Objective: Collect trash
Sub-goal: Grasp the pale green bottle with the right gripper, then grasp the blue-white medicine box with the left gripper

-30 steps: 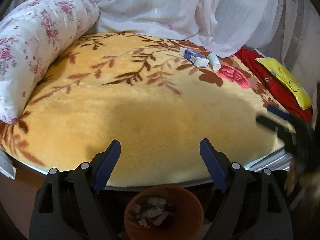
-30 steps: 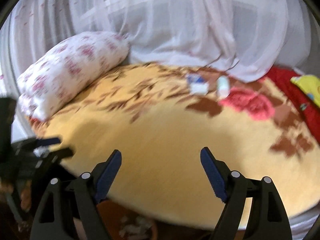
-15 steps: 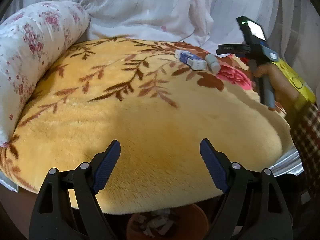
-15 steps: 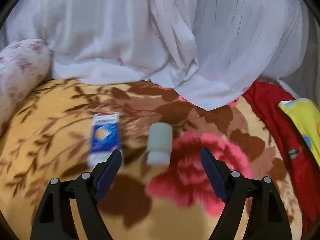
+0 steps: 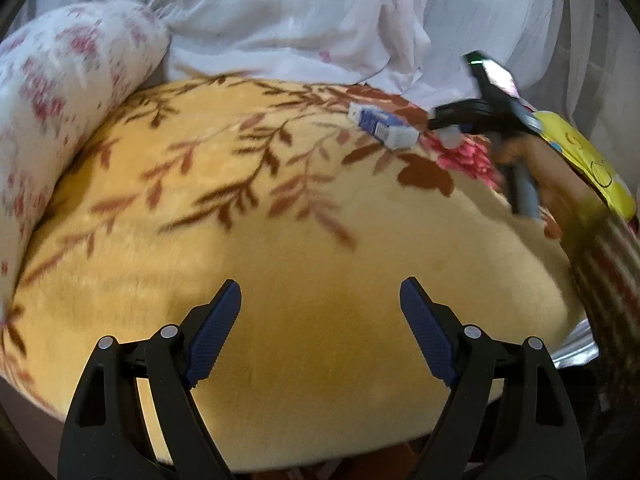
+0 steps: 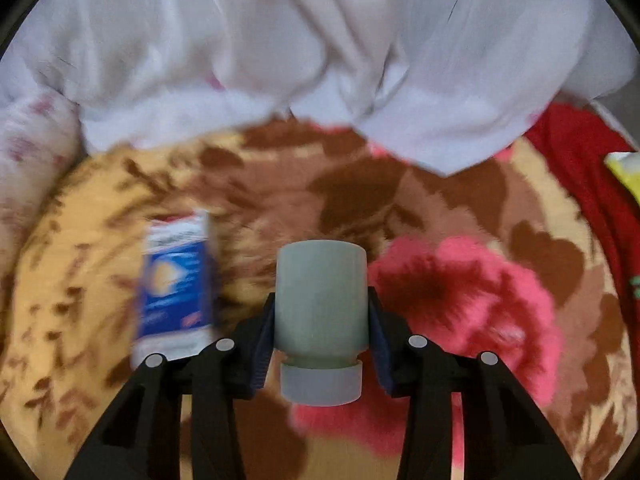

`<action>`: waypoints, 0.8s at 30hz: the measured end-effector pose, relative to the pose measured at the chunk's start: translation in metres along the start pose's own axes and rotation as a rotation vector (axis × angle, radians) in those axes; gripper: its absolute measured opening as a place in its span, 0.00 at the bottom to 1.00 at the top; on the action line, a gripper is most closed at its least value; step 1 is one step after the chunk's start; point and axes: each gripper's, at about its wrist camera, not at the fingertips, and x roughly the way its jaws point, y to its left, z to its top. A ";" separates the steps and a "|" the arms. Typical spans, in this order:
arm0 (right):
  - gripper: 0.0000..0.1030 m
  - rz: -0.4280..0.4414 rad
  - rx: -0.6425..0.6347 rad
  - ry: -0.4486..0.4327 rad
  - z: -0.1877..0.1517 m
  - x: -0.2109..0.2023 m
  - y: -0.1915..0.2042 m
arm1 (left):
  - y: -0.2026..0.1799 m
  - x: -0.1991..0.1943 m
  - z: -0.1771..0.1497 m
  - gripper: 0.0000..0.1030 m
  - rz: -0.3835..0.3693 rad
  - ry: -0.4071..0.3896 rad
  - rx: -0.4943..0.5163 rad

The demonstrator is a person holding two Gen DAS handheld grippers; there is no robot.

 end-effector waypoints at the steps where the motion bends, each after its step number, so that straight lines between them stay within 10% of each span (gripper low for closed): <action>1: 0.40 0.013 -0.006 -0.035 -0.008 -0.020 0.001 | -0.005 0.005 0.012 0.77 -0.011 0.002 -0.002; 9: 0.41 0.048 -0.004 -0.238 -0.074 -0.136 -0.006 | -0.064 0.080 0.116 0.81 -0.033 -0.012 -0.019; 24: 0.41 0.068 0.021 -0.295 -0.092 -0.142 -0.033 | -0.100 0.220 0.177 0.81 0.158 0.070 -0.069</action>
